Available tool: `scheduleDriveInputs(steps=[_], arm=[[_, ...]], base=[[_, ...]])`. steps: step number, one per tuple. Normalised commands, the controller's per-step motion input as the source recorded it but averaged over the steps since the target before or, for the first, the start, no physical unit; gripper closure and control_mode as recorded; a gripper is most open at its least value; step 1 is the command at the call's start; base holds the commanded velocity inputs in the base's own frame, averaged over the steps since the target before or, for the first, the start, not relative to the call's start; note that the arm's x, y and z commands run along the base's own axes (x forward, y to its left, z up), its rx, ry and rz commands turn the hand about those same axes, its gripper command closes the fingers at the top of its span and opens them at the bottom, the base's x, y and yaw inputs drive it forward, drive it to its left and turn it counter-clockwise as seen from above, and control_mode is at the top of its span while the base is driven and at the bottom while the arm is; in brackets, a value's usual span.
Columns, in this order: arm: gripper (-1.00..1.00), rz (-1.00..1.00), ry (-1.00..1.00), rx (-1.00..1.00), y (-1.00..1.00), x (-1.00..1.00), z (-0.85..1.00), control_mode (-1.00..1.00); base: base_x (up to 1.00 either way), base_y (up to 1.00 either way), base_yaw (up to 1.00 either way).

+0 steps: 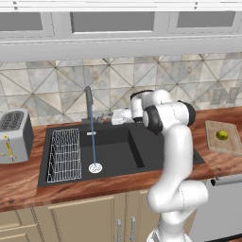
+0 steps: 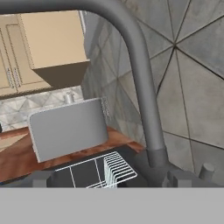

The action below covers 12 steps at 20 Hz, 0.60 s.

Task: Pick the pear from the sink and place it on the cutting board to airdry. Then turn off the sink faucet.

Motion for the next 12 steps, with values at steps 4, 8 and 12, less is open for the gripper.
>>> scheduleDriveInputs(steps=[4,8,12], arm=[[-1.00,0.00,0.01,0.01,0.02,0.26,-0.14,-1.00],[-1.00,0.00,0.00,0.04,-0.27,0.35,-0.12,-1.00],[-1.00,0.00,0.00,0.04,-0.14,0.44,-0.03,-1.00]], base=[[0.00,0.00,0.00],[0.00,0.00,0.00],[0.00,0.00,0.00]])
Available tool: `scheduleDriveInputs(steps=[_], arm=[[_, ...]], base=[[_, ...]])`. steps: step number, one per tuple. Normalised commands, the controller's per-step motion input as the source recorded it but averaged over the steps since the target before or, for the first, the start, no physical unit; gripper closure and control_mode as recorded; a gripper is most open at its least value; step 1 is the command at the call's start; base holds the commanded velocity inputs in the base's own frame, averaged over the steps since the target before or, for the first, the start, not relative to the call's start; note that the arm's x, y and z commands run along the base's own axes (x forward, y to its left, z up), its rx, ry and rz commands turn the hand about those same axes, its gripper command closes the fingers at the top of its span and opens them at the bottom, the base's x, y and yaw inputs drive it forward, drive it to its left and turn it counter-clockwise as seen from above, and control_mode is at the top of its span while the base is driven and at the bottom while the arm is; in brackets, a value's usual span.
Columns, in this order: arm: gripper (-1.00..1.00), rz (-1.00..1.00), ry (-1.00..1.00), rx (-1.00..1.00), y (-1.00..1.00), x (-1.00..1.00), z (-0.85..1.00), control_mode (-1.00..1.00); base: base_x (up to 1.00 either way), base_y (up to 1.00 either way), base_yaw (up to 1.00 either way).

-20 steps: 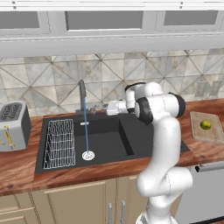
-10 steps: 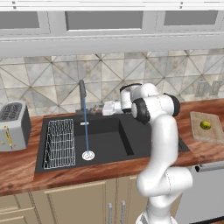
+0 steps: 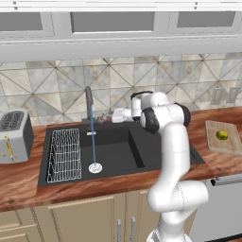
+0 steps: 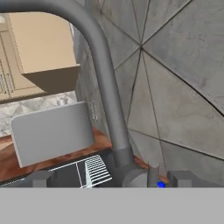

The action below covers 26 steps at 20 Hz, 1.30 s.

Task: Pick the pear from the sink and place it on the cutting board to airdry. Then turn off the sink faucet.

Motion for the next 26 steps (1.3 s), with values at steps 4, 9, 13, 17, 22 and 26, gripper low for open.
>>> scheduleDriveInputs(steps=[4,9,13,17,22,26], arm=[[-1.00,0.00,0.00,0.03,0.02,0.38,0.00,-1.00],[-1.00,0.00,0.01,0.00,0.19,0.35,0.00,-1.00],[-1.00,0.00,0.05,-0.01,0.18,0.11,-0.04,-1.00],[-1.00,0.00,0.04,-0.04,0.02,0.00,-0.24,-1.00],[-1.00,0.01,0.04,-0.03,0.01,0.00,-0.26,-1.00],[-1.00,0.02,0.04,0.00,0.07,0.22,-0.10,-1.00]], base=[[0.00,0.00,0.00],[0.00,0.00,0.00],[0.00,0.00,0.00],[0.00,0.00,0.00],[0.00,0.00,0.00],[0.00,0.00,0.00]])
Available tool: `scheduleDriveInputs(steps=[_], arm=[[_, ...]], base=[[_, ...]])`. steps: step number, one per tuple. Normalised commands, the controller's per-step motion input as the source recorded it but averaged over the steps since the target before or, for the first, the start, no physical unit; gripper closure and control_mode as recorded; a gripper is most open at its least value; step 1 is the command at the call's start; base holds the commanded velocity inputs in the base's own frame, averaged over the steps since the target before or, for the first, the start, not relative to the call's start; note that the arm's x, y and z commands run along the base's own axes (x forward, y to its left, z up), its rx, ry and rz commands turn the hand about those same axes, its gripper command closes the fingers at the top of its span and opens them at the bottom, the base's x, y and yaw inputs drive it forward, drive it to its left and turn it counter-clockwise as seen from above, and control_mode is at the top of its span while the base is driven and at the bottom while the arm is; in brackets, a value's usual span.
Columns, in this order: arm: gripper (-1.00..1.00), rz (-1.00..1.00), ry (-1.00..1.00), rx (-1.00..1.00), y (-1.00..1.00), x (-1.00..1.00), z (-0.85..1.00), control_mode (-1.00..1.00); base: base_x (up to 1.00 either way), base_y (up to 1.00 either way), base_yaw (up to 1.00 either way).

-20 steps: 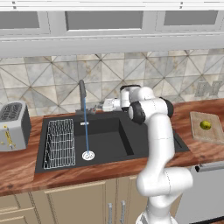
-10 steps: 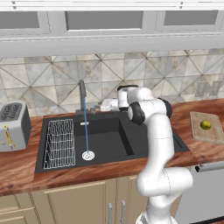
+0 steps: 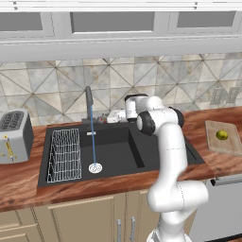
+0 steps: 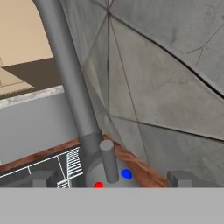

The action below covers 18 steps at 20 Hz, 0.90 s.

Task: Pick the pear from the sink and place it on the cutting board to airdry. Then turn off the sink faucet.

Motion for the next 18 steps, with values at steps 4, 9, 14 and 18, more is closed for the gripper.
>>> scheduleDriveInputs(steps=[4,9,14,18], arm=[[-1.00,0.02,0.05,0.00,0.00,0.29,-0.07,-1.00],[-1.00,0.03,0.03,0.00,0.00,0.26,-0.06,-1.00],[-1.00,0.07,0.00,0.01,0.01,0.22,-0.06,-1.00],[-1.00,0.24,-0.02,0.03,0.01,0.20,-0.01,-1.00]], base=[[0.00,0.00,0.00],[0.00,0.00,0.00],[0.00,0.00,0.00],[0.00,0.00,0.00]])
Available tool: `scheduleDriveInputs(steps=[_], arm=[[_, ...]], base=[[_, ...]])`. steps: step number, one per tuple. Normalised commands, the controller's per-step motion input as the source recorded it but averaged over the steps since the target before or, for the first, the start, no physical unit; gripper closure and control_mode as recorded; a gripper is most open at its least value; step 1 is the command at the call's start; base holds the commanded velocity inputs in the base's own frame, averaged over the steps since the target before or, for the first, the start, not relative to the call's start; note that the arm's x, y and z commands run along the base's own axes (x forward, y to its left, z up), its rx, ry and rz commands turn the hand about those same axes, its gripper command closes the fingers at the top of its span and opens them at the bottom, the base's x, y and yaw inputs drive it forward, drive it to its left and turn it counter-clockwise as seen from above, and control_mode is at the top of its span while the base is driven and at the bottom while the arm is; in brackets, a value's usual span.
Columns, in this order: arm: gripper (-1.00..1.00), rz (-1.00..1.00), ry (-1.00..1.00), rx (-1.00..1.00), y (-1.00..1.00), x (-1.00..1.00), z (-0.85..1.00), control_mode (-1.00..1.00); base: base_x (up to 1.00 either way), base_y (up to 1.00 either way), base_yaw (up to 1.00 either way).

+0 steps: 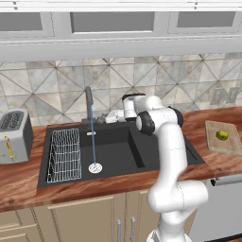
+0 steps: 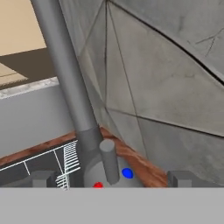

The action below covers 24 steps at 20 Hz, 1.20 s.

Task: Pick the pear from the sink and place it on the cutting board to airdry. Then turn off the sink faucet.

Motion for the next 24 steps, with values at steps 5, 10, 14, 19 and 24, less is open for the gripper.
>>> scheduleDriveInputs(steps=[5,10,14,19,24], arm=[[-1.00,0.28,-0.10,0.02,0.16,0.26,0.01,-1.00],[-1.00,0.10,-0.14,0.00,0.29,0.40,0.09,-1.00],[-1.00,0.00,-0.08,0.00,0.01,0.58,0.09,-1.00],[-1.00,0.00,-0.01,0.01,-0.11,0.70,0.27,-1.00],[-1.00,0.03,0.00,0.10,-0.26,0.81,0.50,-1.00]], base=[[0.00,0.00,0.00],[0.00,0.00,0.00],[0.00,0.00,0.00],[0.00,0.00,0.00],[0.00,0.00,0.00]])
